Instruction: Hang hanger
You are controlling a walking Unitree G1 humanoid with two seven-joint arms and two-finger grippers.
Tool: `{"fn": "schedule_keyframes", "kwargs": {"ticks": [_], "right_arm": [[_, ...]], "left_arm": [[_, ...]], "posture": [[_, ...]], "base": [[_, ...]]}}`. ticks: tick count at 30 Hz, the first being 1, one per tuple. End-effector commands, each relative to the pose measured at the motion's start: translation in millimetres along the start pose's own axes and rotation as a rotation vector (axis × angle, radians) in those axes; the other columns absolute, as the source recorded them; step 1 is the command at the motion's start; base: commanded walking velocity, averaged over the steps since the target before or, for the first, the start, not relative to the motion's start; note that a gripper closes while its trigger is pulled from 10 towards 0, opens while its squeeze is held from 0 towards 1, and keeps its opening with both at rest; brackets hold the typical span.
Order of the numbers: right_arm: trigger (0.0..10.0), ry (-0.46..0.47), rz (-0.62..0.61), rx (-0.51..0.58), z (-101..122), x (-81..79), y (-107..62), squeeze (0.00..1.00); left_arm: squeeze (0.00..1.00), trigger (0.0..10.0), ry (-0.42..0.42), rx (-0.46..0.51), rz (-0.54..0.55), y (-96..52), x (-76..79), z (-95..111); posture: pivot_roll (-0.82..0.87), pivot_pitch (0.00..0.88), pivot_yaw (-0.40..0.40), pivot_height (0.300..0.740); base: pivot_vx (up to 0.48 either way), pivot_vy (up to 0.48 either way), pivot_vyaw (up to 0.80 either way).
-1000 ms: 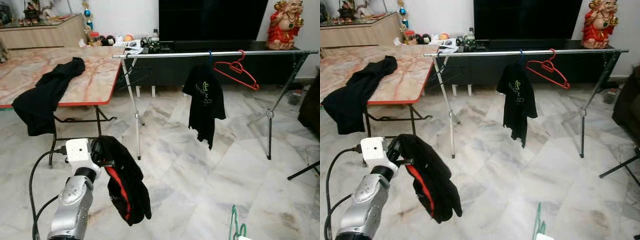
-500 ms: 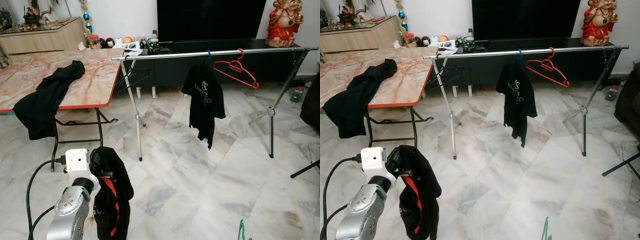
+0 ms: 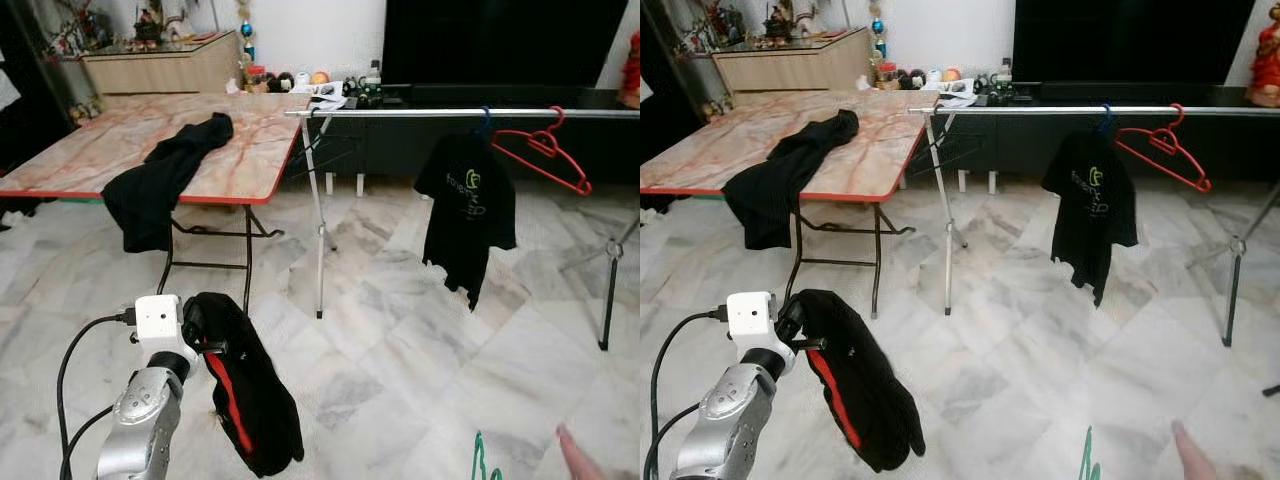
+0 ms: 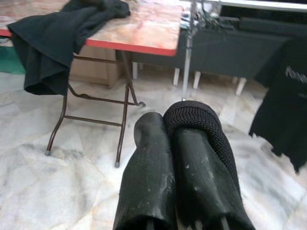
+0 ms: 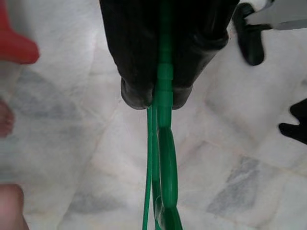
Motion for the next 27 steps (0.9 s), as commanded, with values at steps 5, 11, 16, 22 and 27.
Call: {"fn": "schedule_keyframes", "kwargs": {"ticks": [5,11,16,22,27], "right_arm": [[10.0,-0.013,0.015,0.010,11,1.1,3.5,0.00],[10.0,-0.023,0.013,0.036,25,5.9,6.9,0.00],[10.0,-0.011,-0.002,0.028,22,10.6,6.8,0.00],[10.0,0.029,-0.023,0.004,11,13.7,4.5,0.00],[10.0,0.044,-0.051,-0.019,5,20.2,4.0,0.00]], "left_arm": [[0.00,10.0,0.068,0.072,0.022,-0.8,-9.8,21],[0.00,10.0,0.073,0.101,0.052,-4.8,-13.6,23],[0.00,10.0,0.082,0.089,0.072,-11.6,-17.9,18],[0.00,10.0,0.100,0.062,0.070,-17.2,-21.3,13],[0.00,10.0,0.121,0.065,0.052,-14.4,-15.9,15]], "posture": [[0.22,0.000,-0.042,0.740],[0.22,0.000,-0.073,0.740],[0.22,0.000,-0.060,0.740],[0.21,0.000,-0.024,0.740],[0.23,0.000,-0.027,0.740]], "base": [[0.000,0.000,0.00],[0.000,0.000,0.00],[0.000,0.318,0.00],[0.000,0.480,0.00],[0.000,0.480,0.00]]}}
Point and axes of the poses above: a point about 5 cm out from each wrist's last joint towards the gripper, its own y axis pointing out of the wrist towards the gripper, its own z axis along the axis of the wrist's last joint, x = y × z, the point moved 6 cm from there along y, pointing out of the wrist towards the gripper, and after that the axes turned 14 degrees about -y, right-handed, at the moved point
